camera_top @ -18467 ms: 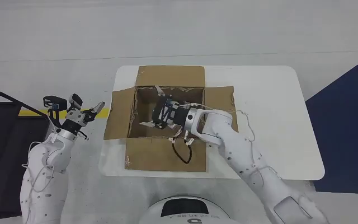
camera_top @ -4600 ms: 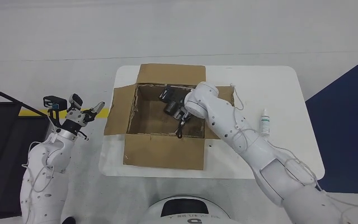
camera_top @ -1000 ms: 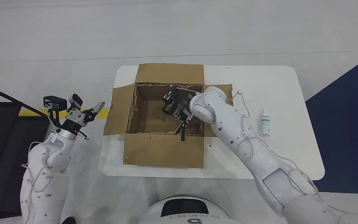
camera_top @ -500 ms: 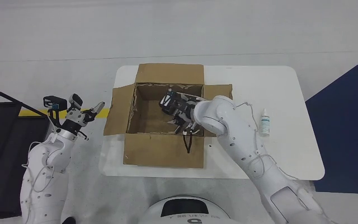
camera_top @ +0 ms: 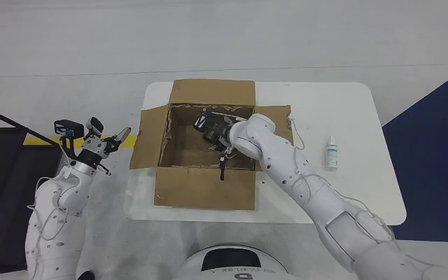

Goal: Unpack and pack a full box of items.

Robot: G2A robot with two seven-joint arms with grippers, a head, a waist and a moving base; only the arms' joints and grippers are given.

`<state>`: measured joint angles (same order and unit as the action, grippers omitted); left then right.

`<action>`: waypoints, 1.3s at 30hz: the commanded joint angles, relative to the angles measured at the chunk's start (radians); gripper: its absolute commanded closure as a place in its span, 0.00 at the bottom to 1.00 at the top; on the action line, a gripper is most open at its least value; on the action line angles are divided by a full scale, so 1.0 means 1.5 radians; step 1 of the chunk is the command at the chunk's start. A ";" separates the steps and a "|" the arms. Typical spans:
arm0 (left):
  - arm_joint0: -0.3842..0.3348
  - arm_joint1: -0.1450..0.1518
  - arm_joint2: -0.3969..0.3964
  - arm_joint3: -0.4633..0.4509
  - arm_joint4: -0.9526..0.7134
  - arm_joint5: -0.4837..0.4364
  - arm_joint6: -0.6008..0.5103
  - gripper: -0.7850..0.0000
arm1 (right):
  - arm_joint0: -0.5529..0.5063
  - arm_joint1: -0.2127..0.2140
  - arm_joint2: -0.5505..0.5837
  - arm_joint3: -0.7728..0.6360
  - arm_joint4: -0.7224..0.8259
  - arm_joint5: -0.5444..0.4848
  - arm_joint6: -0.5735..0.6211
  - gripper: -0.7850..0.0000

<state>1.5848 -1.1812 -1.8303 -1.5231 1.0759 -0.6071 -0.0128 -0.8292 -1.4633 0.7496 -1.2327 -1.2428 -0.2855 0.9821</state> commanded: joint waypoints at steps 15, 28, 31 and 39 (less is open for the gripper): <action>0.000 0.000 0.000 0.000 0.000 0.000 0.000 0.00 | 0.085 -0.059 -0.074 0.190 0.043 0.031 0.012 0.34; 0.000 0.000 0.000 0.000 0.000 0.000 0.000 0.00 | 0.083 -0.066 -0.071 0.166 0.019 0.054 0.012 1.00; 0.000 0.000 0.000 0.000 0.000 0.000 0.000 0.00 | 0.044 -0.044 -0.039 0.078 -0.007 0.045 0.007 1.00; 0.000 0.000 0.000 0.000 0.000 0.000 0.000 0.00 | -0.182 0.043 0.163 -0.298 -0.112 -0.016 -0.067 1.00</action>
<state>1.5848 -1.1812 -1.8303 -1.5231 1.0759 -0.6071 -0.0128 -1.0444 -1.4131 0.9371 -1.5961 -1.4017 -0.2954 0.9100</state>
